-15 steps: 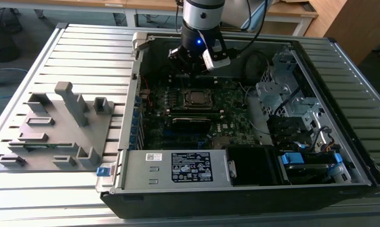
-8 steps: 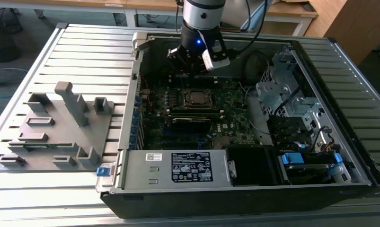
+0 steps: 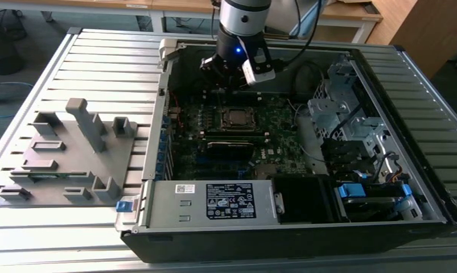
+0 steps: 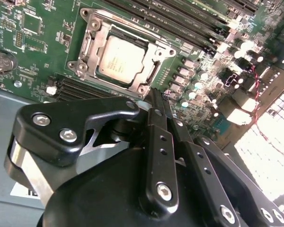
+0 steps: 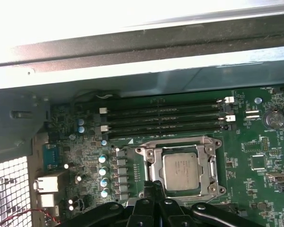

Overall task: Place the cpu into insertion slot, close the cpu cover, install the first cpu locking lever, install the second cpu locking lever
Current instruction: 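Install the first cpu locking lever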

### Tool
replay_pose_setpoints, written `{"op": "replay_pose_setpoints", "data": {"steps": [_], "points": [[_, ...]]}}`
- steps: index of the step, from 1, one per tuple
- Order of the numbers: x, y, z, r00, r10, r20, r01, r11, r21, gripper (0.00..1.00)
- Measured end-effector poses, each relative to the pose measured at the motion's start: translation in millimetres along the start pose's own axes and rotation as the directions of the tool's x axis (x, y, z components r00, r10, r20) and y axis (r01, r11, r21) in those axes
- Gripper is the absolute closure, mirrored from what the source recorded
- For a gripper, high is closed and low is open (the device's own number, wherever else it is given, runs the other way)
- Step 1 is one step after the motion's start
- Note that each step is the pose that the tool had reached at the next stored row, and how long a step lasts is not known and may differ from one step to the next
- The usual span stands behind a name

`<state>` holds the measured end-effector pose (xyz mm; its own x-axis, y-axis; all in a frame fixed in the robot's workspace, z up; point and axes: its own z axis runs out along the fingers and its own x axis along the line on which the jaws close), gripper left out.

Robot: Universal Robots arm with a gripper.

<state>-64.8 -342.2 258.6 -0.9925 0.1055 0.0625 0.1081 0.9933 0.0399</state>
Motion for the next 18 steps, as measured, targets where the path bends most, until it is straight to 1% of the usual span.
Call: {"op": "replay_pose_setpoints", "data": {"steps": [6,8,9,10,11,12,13,14,17,18], "points": [[10.1,-1.1,0.7,1.0000,0.000,-0.0007,0.000,1.0000,-0.0077,0.90],[12.1,-1.3,0.9,1.0000,-0.001,-0.0015,0.001,0.9999,-0.0145,0.90],[12.8,-1.4,0.9,1.0000,-0.001,-0.0022,0.001,0.9998,-0.0200,0.90],[13.5,-1.5,1.0,1.0000,-0.002,-0.0031,0.002,0.9996,-0.0291,0.90],[14.3,-1.6,1.0,1.0000,-0.003,-0.0048,0.003,0.9991,-0.0430,0.90],[15.0,-1.6,1.1,1.0000,-0.004,-0.0063,0.003,0.9982,-0.0598,0.90],[15.8,-1.7,1.2,1.0000,-0.004,-0.0075,0.004,0.9974,-0.0715,0.90],[16.6,-1.8,1.2,1.0000,-0.005,-0.0083,0.004,0.9969,-0.0784,0.90],[20.0,-2.2,1.4,0.9999,-0.006,-0.0100,0.005,0.9956,-0.0940,0.90],[21.6,-2.3,1.5,0.9999,-0.007,-0.0108,0.005,0.9948,-0.1018,0.90]]}}
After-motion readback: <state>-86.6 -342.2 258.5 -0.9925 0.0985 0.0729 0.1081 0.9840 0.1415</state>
